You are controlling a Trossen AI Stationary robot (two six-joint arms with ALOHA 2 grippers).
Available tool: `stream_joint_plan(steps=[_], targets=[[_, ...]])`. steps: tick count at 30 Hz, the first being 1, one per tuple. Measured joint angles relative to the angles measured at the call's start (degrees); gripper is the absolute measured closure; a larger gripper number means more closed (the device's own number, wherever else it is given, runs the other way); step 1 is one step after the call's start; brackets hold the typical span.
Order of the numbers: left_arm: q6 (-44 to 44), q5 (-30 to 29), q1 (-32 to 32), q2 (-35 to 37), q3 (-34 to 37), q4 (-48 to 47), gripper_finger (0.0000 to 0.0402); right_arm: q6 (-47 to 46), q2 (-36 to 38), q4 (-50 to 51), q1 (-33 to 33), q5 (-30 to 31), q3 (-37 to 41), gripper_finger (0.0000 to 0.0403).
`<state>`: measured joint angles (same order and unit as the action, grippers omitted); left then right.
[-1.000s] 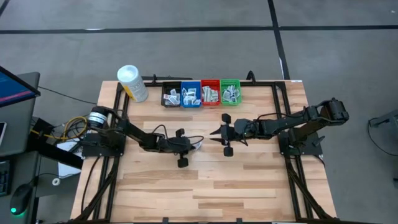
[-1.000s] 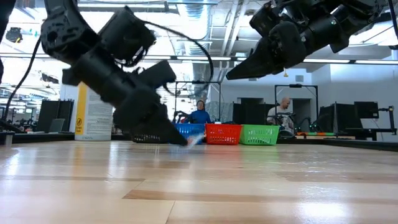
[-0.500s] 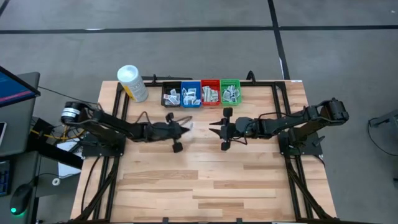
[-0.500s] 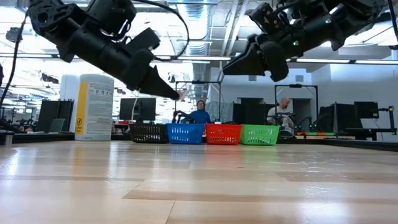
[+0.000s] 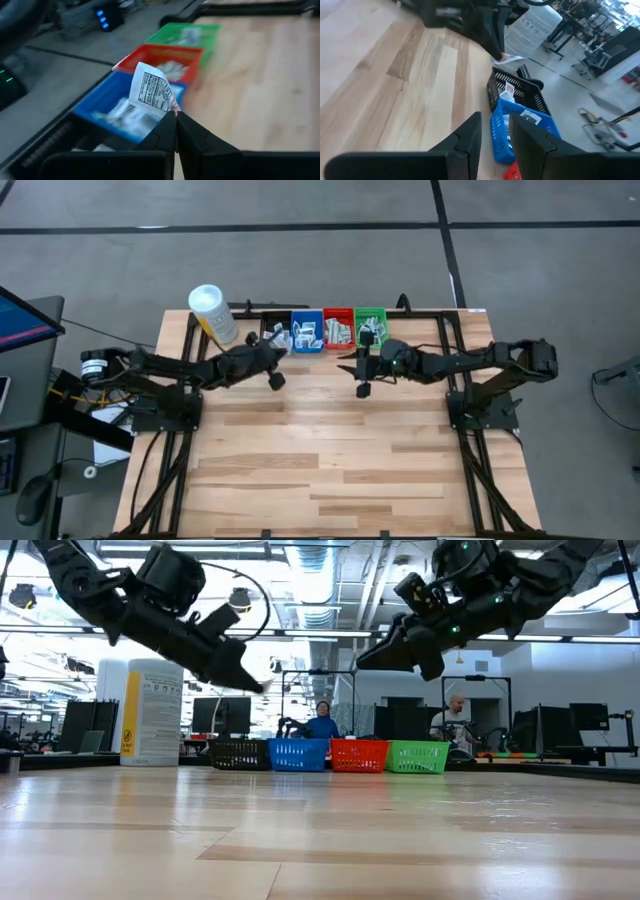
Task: Pick & Place First Aid Supplies
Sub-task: Put the orange ointment pack into the black bin
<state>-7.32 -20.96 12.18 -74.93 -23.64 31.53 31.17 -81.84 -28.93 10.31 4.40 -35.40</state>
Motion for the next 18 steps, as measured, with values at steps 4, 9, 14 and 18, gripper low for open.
stream_joint_plan(steps=[4, 9, 14, 18], targets=[[-0.4, 1.1, 5.7, -0.4, 0.2, -0.2, 0.0394, -1.6, 0.0, 0.0, 4.0, -4.9, 0.0, 0.0310], [-0.2, 4.4, 13.5, -0.4, 0.2, 0.1, 0.0391, -1.3, 0.0, -0.1, 7.9, -6.1, 0.0, 0.0310], [-0.2, 7.9, 21.4, -0.4, 0.2, 0.5, 0.0393, 0.9, 0.0, -0.6, 11.0, -6.1, 0.0, 0.0310], [-0.2, 16.0, 26.9, -0.4, 0.1, 1.0, 0.0391, 1.8, 0.0, -2.5, 12.9, -6.3, 0.0, 0.0310]])
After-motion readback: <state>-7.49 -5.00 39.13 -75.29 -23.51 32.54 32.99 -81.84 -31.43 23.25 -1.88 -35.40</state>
